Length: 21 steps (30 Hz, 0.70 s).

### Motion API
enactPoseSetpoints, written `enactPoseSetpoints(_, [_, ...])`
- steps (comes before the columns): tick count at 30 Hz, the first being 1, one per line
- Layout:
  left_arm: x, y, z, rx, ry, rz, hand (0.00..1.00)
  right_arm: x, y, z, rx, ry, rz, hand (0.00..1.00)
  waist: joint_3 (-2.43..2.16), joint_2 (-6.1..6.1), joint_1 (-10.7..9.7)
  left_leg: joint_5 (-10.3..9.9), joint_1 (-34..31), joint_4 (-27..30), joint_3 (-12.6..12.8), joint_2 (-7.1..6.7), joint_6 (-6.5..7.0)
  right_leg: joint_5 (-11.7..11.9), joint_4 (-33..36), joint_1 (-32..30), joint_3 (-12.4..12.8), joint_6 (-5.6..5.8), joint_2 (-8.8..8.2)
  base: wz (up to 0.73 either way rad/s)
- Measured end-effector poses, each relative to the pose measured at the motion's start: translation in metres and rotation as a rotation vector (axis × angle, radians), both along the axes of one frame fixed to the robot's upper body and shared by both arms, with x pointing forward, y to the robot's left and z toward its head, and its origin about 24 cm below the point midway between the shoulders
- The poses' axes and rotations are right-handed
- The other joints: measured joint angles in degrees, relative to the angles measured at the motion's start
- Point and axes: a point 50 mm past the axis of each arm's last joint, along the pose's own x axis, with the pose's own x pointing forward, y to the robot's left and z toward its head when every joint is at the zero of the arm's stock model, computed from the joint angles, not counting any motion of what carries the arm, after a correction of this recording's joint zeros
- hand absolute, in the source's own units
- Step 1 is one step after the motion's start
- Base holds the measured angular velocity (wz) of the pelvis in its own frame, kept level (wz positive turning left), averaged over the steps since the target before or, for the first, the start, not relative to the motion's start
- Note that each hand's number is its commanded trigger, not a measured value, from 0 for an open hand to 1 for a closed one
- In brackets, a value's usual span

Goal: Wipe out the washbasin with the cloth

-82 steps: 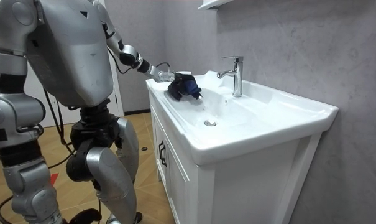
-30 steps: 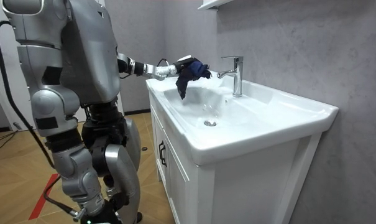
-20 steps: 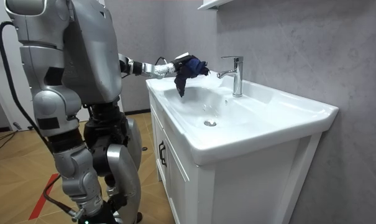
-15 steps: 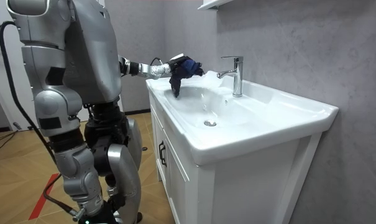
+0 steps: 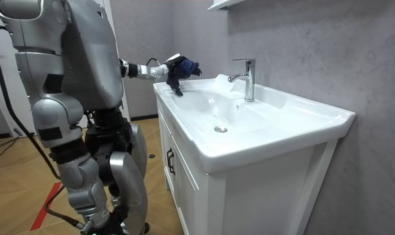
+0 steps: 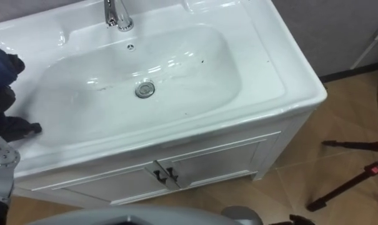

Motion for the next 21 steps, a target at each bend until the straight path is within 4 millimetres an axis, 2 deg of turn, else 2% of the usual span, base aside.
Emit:
enactPoseSetpoints(7, [-0.006, 0.004, -0.001, 0.015, 0.008, 0.047, 1.00, 0.003, -0.001, 0.001, -0.005, -0.002, 0.007, 0.00, -0.23, 0.29, 0.3, 0.0, 0.0, 0.0, -0.1, -0.06, 0.01, -0.2, 0.0, 0.1, -0.2, 0.04, -0.12, 0.00])
enactPoseSetpoints(10, [-0.007, 0.005, -0.002, 0.020, 0.009, 0.060, 1.00, 0.005, -0.001, 0.001, -0.013, -0.012, 0.021, 0.00, -0.22, 0.35, 0.2, 0.0, -0.1, 0.0, -0.3, -0.19, 0.04, -0.3, 0.1, 0.0, -0.8, 0.05, -0.69, 0.02])
enactPoseSetpoints(18, [-0.012, 0.008, -0.007, 0.020, 0.046, 0.094, 1.00, 0.006, -0.002, 0.001, -0.021, -0.015, 0.022, 0.00, -0.22, 0.33, 0.2, 0.1, 0.1, -0.1, -0.6, -0.66, 0.13, -0.6, 0.2, 0.0, -1.0, 0.48, -0.94, 0.03])
enactPoseSetpoints(20, [-0.014, 0.009, -0.010, 0.019, 0.064, 0.105, 0.58, 0.006, -0.002, 0.001, -0.019, -0.015, 0.022, 0.00, -0.21, 0.31, 0.2, 0.1, 0.1, -0.1, -0.6, -0.67, 0.13, -0.7, 0.1, 0.0, -1.0, 0.53, -0.95, 0.00])
enactPoseSetpoints(21, [-0.015, 0.009, -0.010, 0.018, 0.069, 0.107, 0.00, 0.006, -0.002, 0.001, -0.018, -0.014, 0.022, 0.00, -0.21, 0.30, 0.3, 0.1, 0.1, -0.1, -0.6, -0.67, 0.13, -0.7, 0.1, 0.0, -1.0, 0.53, -0.94, 0.00])
